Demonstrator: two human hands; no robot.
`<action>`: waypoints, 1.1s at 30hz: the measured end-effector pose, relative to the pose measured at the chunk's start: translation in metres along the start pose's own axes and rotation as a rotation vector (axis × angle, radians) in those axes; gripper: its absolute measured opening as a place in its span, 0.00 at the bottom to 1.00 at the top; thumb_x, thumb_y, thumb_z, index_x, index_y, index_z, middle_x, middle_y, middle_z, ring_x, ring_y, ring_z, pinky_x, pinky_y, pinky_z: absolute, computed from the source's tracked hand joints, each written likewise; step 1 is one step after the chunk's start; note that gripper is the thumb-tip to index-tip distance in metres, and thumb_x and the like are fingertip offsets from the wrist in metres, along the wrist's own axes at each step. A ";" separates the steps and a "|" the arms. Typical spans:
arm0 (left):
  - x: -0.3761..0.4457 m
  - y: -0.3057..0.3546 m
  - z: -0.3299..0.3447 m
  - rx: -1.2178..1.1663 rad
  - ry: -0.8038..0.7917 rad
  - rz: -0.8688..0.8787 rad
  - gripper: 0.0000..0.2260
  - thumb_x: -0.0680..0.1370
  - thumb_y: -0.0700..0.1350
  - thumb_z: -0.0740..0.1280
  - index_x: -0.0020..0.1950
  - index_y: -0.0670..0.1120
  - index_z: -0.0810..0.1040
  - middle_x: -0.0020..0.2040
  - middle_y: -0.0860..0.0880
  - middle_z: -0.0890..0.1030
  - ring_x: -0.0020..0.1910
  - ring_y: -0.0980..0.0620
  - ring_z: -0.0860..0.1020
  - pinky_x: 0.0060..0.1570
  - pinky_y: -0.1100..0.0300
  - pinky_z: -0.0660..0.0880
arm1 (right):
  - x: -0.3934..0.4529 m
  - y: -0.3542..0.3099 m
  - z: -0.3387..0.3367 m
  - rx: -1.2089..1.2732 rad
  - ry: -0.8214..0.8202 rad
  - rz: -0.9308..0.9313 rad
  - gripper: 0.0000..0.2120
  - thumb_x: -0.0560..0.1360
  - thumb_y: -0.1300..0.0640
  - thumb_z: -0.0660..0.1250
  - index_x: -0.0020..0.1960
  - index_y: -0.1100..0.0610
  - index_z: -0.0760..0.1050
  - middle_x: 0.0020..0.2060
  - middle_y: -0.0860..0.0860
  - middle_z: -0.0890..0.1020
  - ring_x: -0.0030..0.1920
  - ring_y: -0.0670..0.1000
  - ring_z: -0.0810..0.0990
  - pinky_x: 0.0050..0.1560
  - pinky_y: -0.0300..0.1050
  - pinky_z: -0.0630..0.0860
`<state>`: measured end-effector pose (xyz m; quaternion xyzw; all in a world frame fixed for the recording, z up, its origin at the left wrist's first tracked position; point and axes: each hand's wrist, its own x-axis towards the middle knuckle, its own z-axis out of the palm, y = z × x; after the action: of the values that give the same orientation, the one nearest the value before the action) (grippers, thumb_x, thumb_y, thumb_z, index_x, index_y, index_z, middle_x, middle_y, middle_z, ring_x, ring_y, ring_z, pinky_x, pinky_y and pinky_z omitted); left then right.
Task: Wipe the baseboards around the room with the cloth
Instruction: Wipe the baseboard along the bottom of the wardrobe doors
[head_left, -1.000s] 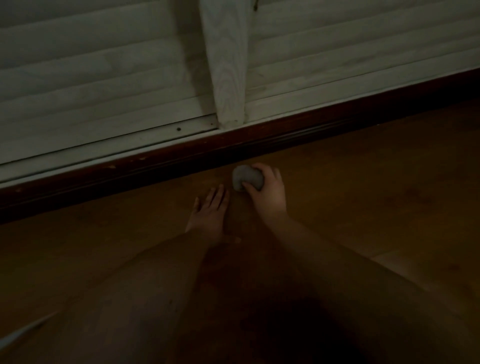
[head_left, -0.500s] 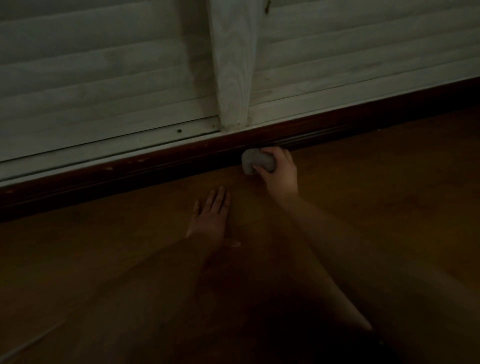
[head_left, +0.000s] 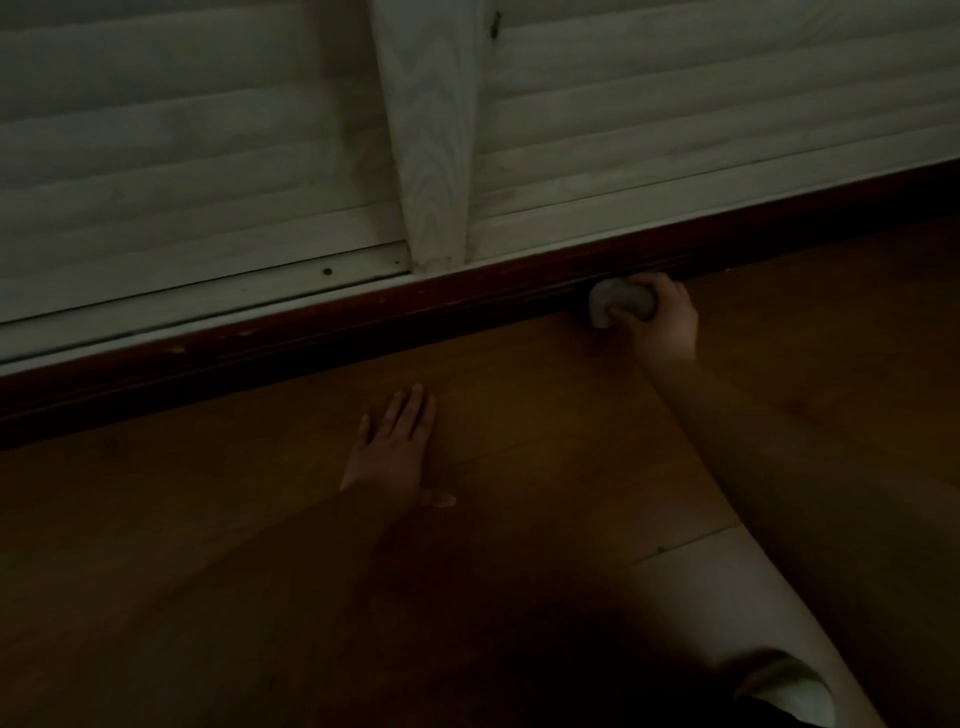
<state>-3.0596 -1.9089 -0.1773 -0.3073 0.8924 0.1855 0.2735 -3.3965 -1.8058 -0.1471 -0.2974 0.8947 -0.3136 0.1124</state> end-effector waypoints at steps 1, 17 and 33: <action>0.000 0.001 0.000 0.007 0.001 -0.001 0.59 0.68 0.72 0.68 0.78 0.50 0.29 0.76 0.51 0.26 0.77 0.49 0.30 0.76 0.41 0.40 | 0.000 0.001 0.000 0.011 0.023 0.048 0.19 0.73 0.60 0.73 0.63 0.56 0.75 0.59 0.58 0.75 0.58 0.58 0.76 0.52 0.39 0.67; 0.000 -0.003 0.003 0.002 0.031 0.014 0.59 0.67 0.74 0.67 0.79 0.50 0.31 0.78 0.50 0.29 0.77 0.49 0.31 0.74 0.40 0.38 | -0.090 -0.098 0.074 0.239 -0.148 -0.162 0.20 0.71 0.57 0.76 0.62 0.55 0.77 0.57 0.55 0.77 0.54 0.48 0.75 0.54 0.34 0.67; -0.003 0.001 -0.002 0.025 -0.001 0.006 0.58 0.69 0.72 0.67 0.79 0.49 0.30 0.77 0.49 0.28 0.77 0.48 0.31 0.75 0.40 0.38 | -0.040 -0.071 0.038 0.166 -0.060 -0.002 0.18 0.71 0.58 0.75 0.60 0.52 0.76 0.52 0.49 0.74 0.50 0.45 0.72 0.49 0.33 0.65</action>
<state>-3.0593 -1.9085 -0.1737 -0.3011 0.8954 0.1754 0.2771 -3.3171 -1.8448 -0.1319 -0.2974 0.8616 -0.3776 0.1631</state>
